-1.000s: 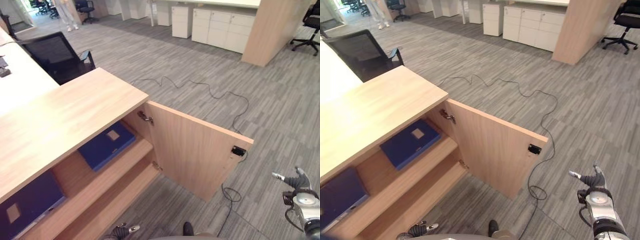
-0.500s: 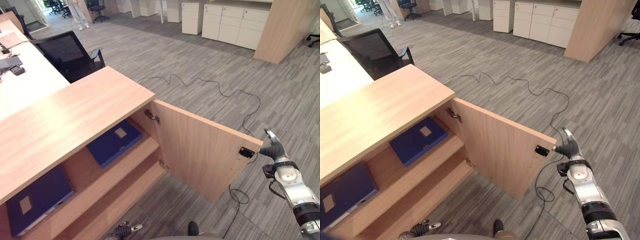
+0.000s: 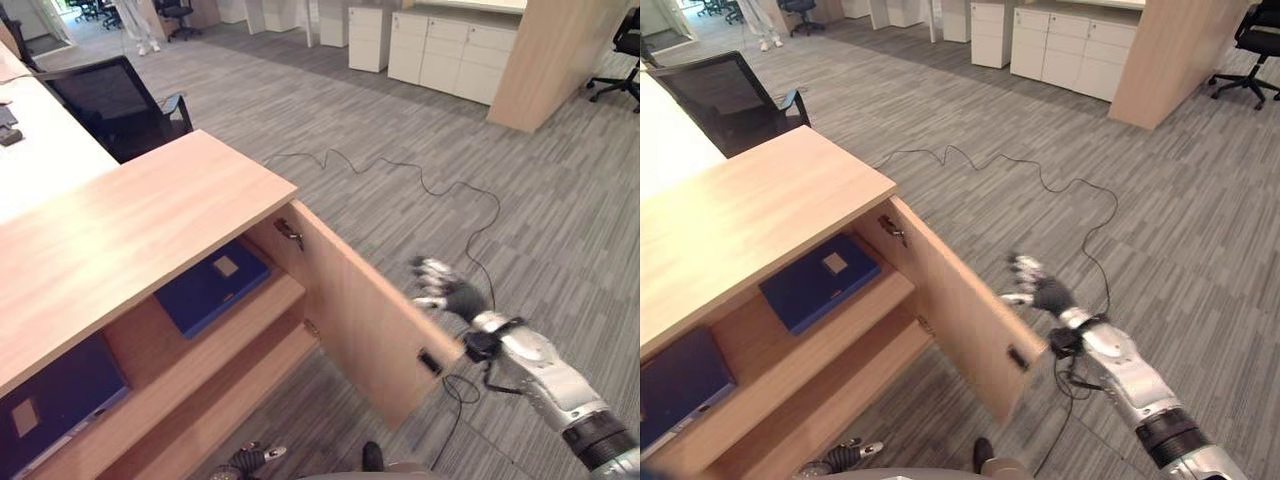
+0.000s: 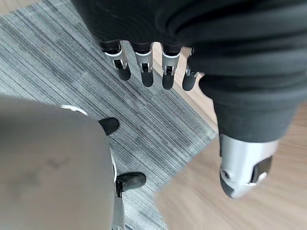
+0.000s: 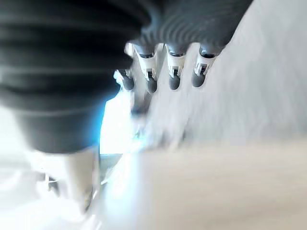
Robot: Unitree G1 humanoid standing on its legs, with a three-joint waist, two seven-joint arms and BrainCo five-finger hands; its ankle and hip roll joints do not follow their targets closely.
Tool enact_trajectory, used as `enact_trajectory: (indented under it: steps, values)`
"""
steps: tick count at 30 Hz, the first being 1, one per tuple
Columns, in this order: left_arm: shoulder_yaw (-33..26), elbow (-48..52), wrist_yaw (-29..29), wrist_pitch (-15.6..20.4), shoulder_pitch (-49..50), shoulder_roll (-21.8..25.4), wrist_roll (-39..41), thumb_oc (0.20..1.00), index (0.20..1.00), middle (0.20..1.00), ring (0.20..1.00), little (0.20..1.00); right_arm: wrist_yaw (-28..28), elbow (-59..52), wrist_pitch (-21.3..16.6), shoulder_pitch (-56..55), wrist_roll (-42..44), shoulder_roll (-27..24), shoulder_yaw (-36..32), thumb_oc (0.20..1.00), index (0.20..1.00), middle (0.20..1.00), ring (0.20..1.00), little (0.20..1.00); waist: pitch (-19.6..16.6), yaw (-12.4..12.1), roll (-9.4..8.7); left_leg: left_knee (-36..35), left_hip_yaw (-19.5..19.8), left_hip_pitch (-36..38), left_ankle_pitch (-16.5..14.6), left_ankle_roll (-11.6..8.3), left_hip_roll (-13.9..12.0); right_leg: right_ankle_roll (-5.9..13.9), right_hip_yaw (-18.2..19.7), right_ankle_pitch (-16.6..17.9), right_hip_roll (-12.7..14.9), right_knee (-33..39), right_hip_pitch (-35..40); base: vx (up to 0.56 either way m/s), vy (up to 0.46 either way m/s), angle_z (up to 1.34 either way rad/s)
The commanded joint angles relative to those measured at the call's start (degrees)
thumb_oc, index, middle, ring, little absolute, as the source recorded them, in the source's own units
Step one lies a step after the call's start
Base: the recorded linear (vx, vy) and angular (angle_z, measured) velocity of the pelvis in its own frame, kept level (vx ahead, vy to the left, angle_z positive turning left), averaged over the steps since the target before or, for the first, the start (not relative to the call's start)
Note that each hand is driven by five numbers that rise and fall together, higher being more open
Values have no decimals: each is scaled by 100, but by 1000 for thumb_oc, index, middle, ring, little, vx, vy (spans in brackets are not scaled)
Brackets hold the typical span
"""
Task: Put the empty folder in the office cabinet
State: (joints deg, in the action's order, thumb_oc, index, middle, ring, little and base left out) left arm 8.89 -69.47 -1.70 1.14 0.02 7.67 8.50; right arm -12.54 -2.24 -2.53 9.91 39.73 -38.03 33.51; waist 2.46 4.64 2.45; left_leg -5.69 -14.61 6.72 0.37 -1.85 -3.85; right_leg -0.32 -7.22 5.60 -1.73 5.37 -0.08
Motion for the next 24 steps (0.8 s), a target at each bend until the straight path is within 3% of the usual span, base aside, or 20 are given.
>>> enact_trajectory:
  steps: [1, 7, 17, 24]
  values:
    - [110, -280, 69, 100, -227, 159, -62, 1000, 1000, 1000, 1000, 1000, -901, -282, -70, 565, 944, 873, 608, 1000, 1000, 1000, 1000, 1000, -250, -357, -352, 72, 241, -48, -264, 45, 214, 570, 157, -504, 287, -50, 176, -3, 3, 4]
    - [11, -133, 175, 153, -291, 140, 500, 1000, 1000, 1000, 1000, 1000, -982, 229, 162, 913, 1115, 1372, 1481, 1000, 1000, 1000, 1000, 1000, -209, -552, -452, 100, 362, -98, -234, 30, 205, 550, 35, -543, 303, -51, 218, -3, 4, 13]
    - [-541, -272, 268, 126, -89, 270, 1043, 1000, 1000, 1000, 1000, 1000, -1104, 451, 354, 876, 967, 1504, 1838, 1000, 1000, 1000, 1000, 1000, -97, -803, -610, 181, 609, -219, -181, 2, 152, 518, -211, -604, 312, -64, 242, 5, -36, 16]
    - [-906, -280, 317, 128, 221, 315, 1514, 1000, 1000, 1000, 1000, 1000, -1124, 543, 427, 823, 901, 1621, 1935, 1000, 1000, 1000, 1000, 1000, 48, -1145, -650, 252, 1033, -413, -62, -59, 138, 483, -600, -653, 358, -63, 262, -8, -68, 28]
